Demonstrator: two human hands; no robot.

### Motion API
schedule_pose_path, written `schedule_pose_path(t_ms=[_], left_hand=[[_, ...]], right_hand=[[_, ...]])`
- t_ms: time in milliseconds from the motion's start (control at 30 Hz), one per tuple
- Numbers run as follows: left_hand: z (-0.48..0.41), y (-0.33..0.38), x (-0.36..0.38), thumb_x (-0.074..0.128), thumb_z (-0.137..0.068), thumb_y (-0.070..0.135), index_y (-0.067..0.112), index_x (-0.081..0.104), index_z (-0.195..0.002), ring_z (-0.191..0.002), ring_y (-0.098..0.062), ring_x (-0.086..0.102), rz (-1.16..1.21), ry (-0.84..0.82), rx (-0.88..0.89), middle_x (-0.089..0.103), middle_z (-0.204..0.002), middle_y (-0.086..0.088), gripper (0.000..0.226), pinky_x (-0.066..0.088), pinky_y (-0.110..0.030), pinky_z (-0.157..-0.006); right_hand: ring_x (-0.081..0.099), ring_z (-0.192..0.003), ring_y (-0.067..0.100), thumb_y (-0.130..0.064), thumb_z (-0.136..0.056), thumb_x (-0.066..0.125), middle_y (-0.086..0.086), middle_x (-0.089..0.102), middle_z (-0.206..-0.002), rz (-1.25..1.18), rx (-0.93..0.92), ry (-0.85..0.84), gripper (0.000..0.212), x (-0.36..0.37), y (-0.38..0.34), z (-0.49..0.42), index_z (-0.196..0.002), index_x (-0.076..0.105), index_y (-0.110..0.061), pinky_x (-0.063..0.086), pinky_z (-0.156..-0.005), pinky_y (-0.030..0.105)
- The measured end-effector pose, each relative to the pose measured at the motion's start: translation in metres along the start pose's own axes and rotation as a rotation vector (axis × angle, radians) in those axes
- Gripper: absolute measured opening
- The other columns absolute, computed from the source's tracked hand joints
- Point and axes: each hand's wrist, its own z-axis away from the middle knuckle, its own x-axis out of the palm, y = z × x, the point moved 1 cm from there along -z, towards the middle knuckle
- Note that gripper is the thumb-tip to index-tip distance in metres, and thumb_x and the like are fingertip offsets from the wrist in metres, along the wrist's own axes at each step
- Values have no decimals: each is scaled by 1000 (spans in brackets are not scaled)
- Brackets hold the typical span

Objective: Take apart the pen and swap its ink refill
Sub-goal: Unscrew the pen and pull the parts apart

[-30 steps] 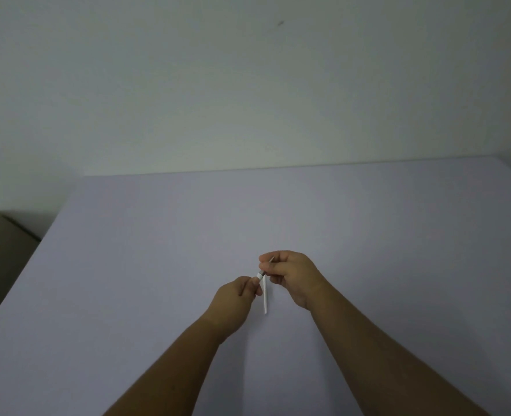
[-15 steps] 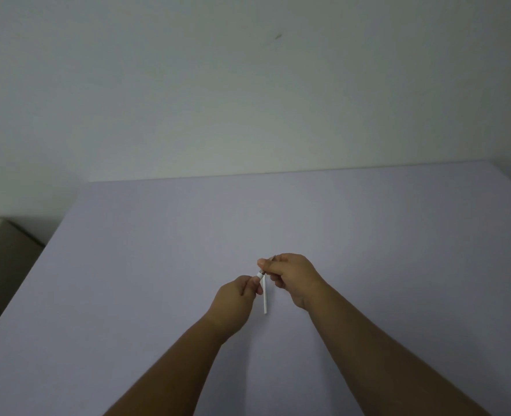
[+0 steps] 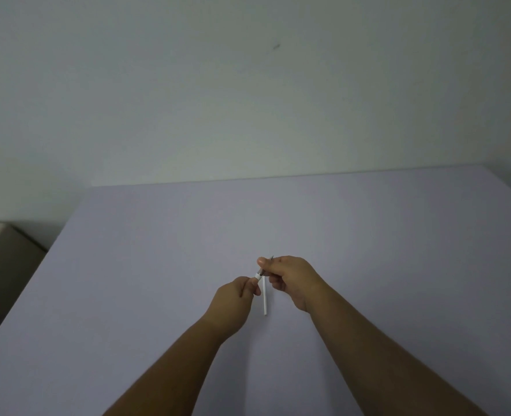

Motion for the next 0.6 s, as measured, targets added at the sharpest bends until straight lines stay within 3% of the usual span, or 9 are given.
schedule_pose_path(t_ms=[67,167,233,300,467,600], left_hand=[[1,1,0,31,-102,33,20,58,-84,-67,-16,46,2,-3,8,56,-80,-7,35,37,-22,-59],[1,2,0,31,-102,34,20,58,-85,-67,-17,46,-6,-1,-2,56,-81,-7,35,37,-22,-59],[1,3,0,30,-101,34,19,59,-87,-70,-18,48,-15,-1,-2,57,-82,-7,36,38,-22,-60],[1,4,0,30,-101,35,18,59,-87,-72,-18,49,-21,0,7,58,-83,-7,36,38,-22,-60],[0,7,1,30,-101,35,17,58,-88,-72,-18,49,-42,-3,9,58,-84,-8,36,39,-22,-61],[0,8,3,30,-101,35,17,58,-88,-71,-17,49,-33,1,22,58,-83,-7,36,39,-21,-62]], right_hand=[[53,-72,15,-19,-84,69,3,62,-75,21,-4,19,9,0,0,2,-79,70,-11,48,-73,26],[57,-81,18,-5,-86,63,9,65,-87,-56,-27,-12,10,0,-2,3,-85,70,-12,49,-72,23],[57,-79,17,-14,-85,65,9,66,-87,-31,-4,8,6,0,-4,5,-84,70,-10,48,-72,25],[53,-72,15,-23,-84,68,4,63,-77,23,7,33,15,-1,-4,5,-79,69,-9,47,-70,26],[56,-79,17,-2,-87,58,9,65,-88,-46,-29,-17,15,-4,-8,8,-85,69,-12,48,-72,22],[49,-67,13,-20,-86,67,5,59,-75,-12,-10,22,14,-4,-7,10,-75,68,-11,46,-67,22]])
